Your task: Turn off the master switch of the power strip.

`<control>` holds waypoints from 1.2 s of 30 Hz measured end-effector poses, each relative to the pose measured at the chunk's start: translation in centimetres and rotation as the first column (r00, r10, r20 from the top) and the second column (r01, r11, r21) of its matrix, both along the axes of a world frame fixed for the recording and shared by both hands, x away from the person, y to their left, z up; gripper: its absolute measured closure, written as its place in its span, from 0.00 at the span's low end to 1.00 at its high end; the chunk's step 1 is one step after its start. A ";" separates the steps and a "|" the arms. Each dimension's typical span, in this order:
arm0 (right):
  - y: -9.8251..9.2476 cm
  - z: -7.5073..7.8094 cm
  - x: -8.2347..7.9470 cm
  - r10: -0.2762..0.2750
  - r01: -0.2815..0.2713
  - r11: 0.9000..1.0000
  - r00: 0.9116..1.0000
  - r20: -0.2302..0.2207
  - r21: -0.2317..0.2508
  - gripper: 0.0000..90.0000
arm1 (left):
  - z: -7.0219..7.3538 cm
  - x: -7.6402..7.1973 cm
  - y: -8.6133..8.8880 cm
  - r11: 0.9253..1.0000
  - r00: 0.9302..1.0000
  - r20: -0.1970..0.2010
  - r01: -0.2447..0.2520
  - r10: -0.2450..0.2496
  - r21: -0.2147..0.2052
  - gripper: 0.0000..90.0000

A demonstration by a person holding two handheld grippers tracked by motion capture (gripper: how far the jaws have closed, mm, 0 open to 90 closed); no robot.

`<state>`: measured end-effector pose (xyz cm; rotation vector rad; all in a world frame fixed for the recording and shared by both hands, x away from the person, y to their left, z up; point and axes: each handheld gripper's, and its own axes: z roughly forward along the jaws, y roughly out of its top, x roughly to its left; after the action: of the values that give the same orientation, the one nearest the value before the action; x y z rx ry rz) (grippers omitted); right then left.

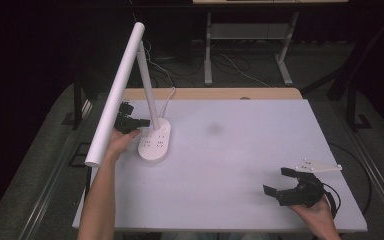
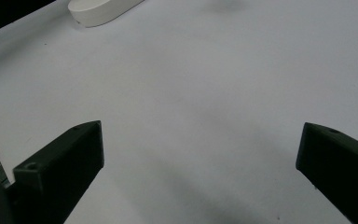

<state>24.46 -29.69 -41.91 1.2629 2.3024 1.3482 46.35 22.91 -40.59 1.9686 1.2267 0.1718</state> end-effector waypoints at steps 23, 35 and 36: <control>0.1 -0.2 0.2 0.023 -0.023 1.000 1.000 -0.018 -0.008 0.00 | -1.6 0.3 0.3 0.998 0.998 -0.040 -0.056 0.055 -0.036 1.00; -0.1 -0.1 0.1 0.027 -0.027 1.000 1.000 -0.009 -0.007 0.00 | -1.5 0.5 0.2 0.995 0.993 -0.075 -0.094 0.090 -0.042 1.00; -0.1 0.0 0.1 0.025 -0.025 1.000 1.000 -0.009 -0.004 0.00 | -1.4 0.5 0.1 0.995 0.992 -0.081 -0.095 0.092 -0.030 1.00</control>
<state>24.51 -29.80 -41.95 1.2456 2.3335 1.3480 46.86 22.97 -42.03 1.9056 1.3655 0.1199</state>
